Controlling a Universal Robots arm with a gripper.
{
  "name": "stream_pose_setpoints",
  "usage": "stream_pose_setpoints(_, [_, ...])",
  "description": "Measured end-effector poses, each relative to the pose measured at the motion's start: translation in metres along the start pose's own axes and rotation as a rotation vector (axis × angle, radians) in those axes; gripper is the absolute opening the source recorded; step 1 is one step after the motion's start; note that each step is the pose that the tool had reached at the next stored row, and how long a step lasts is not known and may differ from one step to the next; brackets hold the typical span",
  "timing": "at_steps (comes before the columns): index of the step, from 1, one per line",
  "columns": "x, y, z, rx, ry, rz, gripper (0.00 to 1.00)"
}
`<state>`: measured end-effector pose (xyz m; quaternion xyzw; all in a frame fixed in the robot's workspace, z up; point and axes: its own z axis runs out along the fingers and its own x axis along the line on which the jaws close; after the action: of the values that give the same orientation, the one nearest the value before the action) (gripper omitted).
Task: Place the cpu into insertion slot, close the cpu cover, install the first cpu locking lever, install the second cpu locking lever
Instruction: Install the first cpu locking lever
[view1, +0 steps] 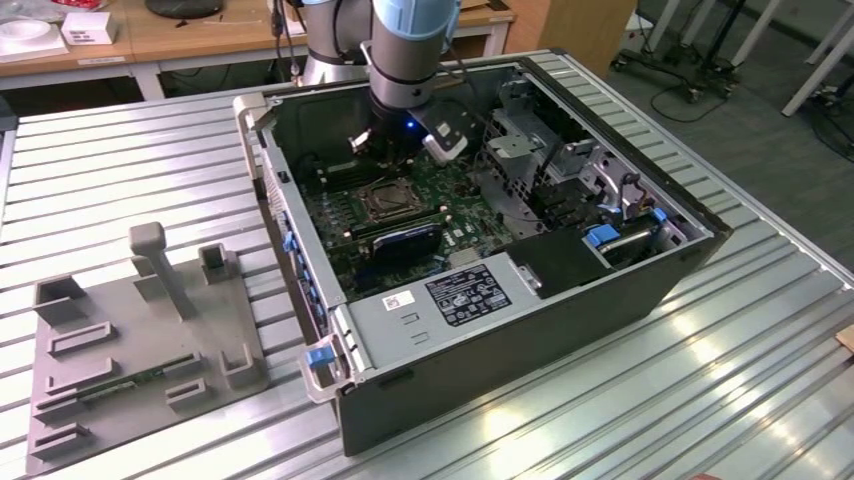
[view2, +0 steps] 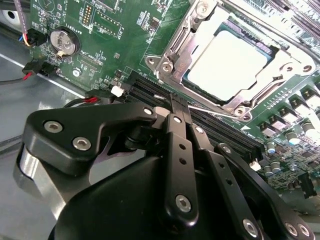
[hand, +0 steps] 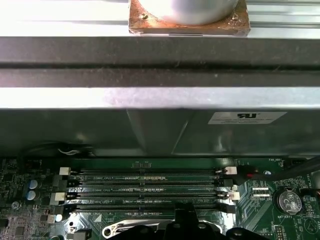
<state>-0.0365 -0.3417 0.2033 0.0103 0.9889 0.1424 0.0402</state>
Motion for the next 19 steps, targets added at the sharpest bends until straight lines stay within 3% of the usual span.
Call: stream_pose_setpoints(19, [0.0054, 0.0028, 0.0021, -0.0003, -0.0002, 0.000, 0.11])
